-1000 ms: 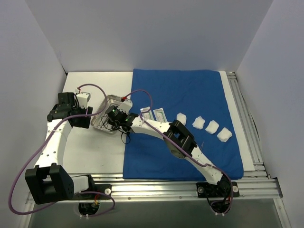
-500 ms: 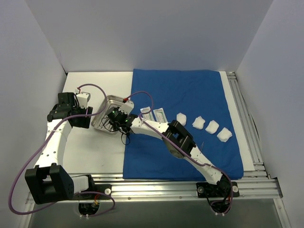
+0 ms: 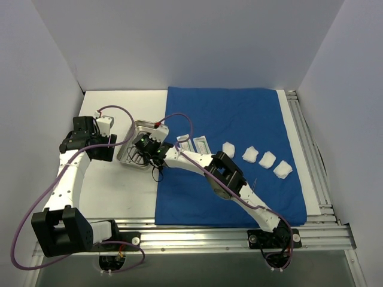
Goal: Prepare the surgical pack
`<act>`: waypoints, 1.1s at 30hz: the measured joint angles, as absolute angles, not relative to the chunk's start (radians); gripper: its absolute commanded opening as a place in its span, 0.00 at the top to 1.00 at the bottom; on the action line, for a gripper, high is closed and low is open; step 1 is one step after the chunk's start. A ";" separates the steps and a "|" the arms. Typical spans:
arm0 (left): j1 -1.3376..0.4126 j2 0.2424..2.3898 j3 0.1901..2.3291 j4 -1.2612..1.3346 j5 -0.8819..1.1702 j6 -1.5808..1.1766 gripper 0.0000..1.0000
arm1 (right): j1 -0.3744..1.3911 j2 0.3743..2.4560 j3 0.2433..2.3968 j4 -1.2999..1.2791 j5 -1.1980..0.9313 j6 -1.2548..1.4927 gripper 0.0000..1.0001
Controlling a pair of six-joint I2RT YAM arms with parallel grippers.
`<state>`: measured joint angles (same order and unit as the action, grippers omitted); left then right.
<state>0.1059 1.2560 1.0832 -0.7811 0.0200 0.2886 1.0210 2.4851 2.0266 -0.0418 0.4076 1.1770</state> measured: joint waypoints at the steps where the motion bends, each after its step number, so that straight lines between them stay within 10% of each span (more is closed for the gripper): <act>1: 0.106 1.256 1.083 -0.781 0.020 0.289 0.29 | 1.021 2.485 2.031 -0.043 0.412 1.173 0.80; 15: 0.106 1.256 1.083 -0.782 0.025 0.289 0.29 | 1.016 2.308 1.958 -0.036 0.414 0.913 0.80; 33: 0.107 1.261 1.083 -0.781 0.036 0.289 0.29 | 0.707 1.424 0.928 -0.425 0.298 0.912 0.72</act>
<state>0.1066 1.2610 1.0832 -0.7811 0.0357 0.2893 0.7074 1.4242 0.9276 -0.4252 0.2977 0.9115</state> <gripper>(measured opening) 0.712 0.279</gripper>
